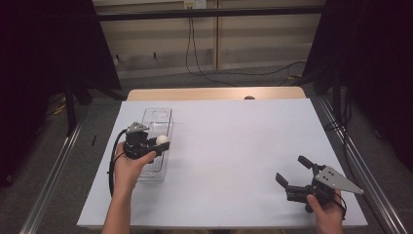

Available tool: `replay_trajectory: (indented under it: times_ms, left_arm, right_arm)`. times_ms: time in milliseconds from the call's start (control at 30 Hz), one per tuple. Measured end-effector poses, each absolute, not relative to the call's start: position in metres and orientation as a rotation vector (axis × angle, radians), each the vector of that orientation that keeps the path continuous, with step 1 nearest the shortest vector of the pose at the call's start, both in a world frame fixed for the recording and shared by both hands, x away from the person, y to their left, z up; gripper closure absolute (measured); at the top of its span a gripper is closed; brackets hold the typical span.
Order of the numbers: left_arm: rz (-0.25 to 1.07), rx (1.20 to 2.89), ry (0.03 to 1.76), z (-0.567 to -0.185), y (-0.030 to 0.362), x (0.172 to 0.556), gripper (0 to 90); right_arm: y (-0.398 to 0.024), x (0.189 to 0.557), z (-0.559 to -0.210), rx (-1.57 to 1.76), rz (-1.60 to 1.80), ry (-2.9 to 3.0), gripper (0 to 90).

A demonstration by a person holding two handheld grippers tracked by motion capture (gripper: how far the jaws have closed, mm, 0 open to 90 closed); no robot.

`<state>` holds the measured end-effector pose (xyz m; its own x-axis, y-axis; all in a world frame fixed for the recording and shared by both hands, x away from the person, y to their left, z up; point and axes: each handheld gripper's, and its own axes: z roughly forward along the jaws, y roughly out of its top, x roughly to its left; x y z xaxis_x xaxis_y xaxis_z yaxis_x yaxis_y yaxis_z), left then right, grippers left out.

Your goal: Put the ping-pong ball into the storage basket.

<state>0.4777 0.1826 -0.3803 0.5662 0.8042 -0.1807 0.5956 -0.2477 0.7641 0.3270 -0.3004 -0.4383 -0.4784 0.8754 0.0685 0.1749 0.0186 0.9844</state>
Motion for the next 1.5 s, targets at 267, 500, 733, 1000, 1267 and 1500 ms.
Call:
replay_trajectory:
  times_ms: [267,500,733,1000,1267,1500]
  left_arm:
    - [0.328,1.981,1.123,-0.382,0.187,0.478,51.0]
    - [0.333,1.982,1.126,-0.383,0.189,0.478,51.1]
    - [0.337,1.961,1.147,-0.385,0.189,0.478,51.1]
    - [0.345,1.986,1.148,-0.388,0.195,0.479,51.1]
    - [0.365,1.977,1.157,-0.386,0.197,0.479,51.1]
    - [0.392,1.977,1.161,-0.385,0.201,0.478,51.1]
  right_arm:
    - [-0.3,0.327,-0.438,1.084,1.511,1.691,0.4]
    - [-0.3,0.327,-0.438,1.086,1.513,1.693,0.4]
    - [-0.3,0.327,-0.438,1.076,1.51,1.698,0.4]
    - [-0.3,0.327,-0.437,1.074,1.51,1.698,0.4]
    - [-0.3,0.327,-0.437,1.073,1.512,1.701,0.4]
    - [-0.3,0.327,-0.437,1.067,1.511,1.702,0.4]
